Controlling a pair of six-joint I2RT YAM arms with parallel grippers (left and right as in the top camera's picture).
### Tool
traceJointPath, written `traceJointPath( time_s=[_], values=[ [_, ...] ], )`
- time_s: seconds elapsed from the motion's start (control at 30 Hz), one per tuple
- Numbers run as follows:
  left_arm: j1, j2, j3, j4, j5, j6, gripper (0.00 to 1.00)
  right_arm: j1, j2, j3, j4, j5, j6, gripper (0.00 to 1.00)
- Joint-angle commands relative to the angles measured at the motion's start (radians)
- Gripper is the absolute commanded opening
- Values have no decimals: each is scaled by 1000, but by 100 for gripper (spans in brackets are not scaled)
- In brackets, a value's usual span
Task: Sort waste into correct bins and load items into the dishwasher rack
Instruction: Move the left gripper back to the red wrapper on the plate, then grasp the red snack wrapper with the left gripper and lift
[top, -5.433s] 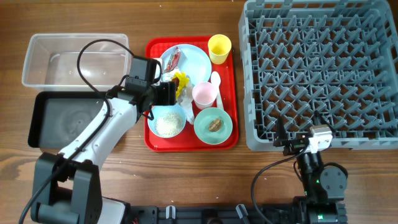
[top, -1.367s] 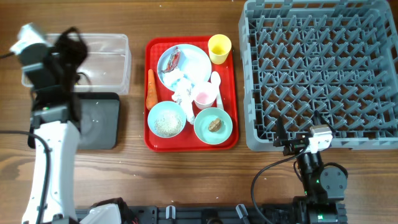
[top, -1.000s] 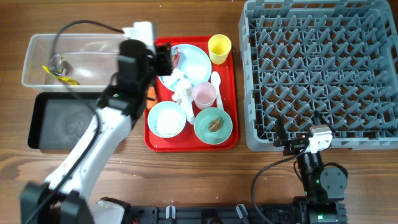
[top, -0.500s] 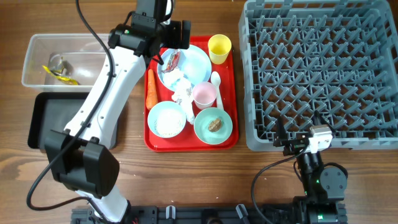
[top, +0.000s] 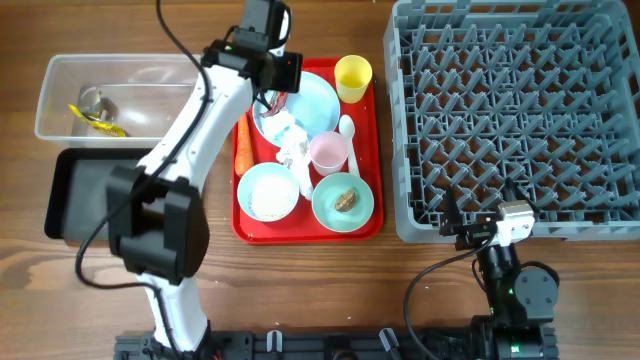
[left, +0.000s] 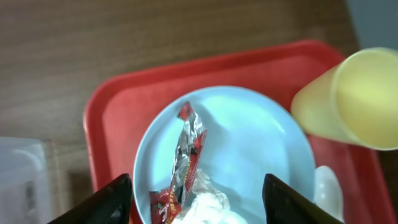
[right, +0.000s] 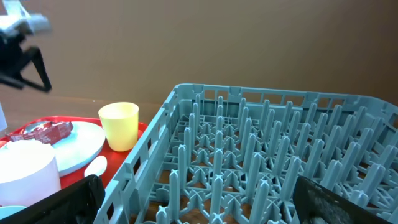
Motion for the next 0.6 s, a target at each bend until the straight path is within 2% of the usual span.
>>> traceJointPath(
  time_s=[0.0, 0.57],
  values=[
    [3, 26, -3, -13, 8, 9, 68, -5, -8, -1, 3, -16, -10, 100],
    [8, 177, -3, -18, -20, 8, 68, -5, -8, -1, 3, -16, -10, 100]
  ],
)
